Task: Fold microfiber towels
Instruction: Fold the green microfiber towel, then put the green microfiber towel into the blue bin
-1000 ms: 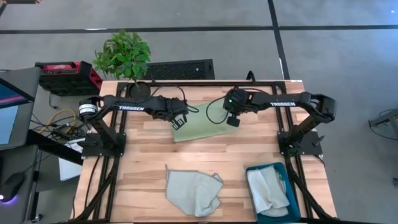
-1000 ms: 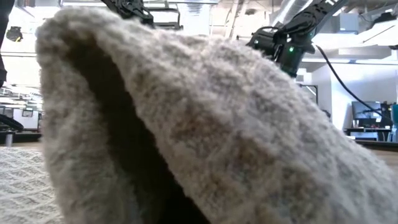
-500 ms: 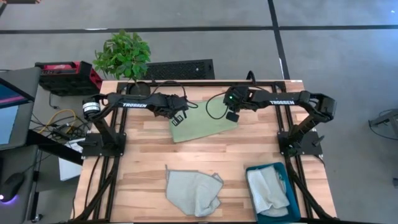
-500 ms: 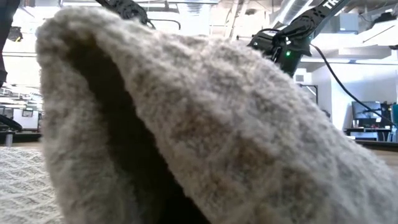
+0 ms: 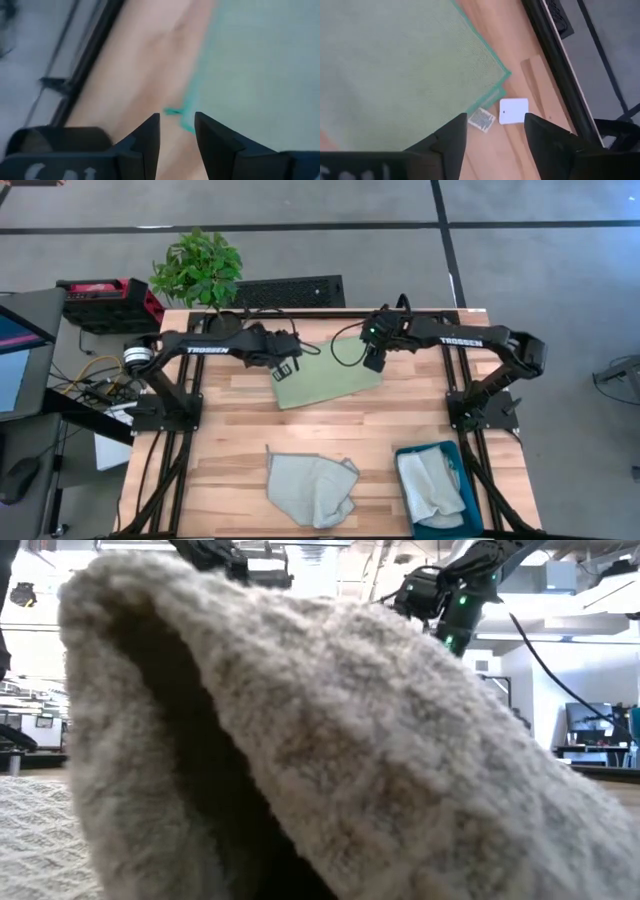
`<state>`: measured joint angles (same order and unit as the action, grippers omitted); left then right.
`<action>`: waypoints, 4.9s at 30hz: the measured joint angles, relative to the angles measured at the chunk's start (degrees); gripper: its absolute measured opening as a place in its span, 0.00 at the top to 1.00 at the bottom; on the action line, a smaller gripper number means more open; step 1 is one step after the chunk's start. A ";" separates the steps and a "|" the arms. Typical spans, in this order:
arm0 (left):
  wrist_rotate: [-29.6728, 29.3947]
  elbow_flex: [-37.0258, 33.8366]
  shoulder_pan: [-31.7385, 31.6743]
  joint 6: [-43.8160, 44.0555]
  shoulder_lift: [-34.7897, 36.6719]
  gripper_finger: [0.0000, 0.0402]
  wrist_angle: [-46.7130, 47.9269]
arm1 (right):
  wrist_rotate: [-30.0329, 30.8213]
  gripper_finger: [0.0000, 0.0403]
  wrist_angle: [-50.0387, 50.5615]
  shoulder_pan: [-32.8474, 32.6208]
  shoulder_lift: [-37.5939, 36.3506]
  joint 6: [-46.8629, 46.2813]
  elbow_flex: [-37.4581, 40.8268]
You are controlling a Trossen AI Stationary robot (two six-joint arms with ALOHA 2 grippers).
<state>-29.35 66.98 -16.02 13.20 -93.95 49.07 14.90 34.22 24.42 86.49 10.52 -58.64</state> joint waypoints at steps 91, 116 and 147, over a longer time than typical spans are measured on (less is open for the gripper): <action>14.07 30.12 5.64 -45.66 -26.88 1.00 -21.09 | 0.19 0.45 9.91 -17.18 -24.99 -4.54 -0.12; 7.88 53.66 7.57 -52.64 -42.42 0.74 -13.00 | 0.19 0.45 12.50 -17.18 -26.66 -4.54 -0.12; 10.48 53.68 10.69 -21.00 -19.02 0.65 34.47 | -4.41 0.45 6.80 -23.01 -16.59 9.04 7.36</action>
<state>-18.87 120.66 -5.33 -7.80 -112.97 83.55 10.50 41.02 1.42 69.90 19.55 -51.28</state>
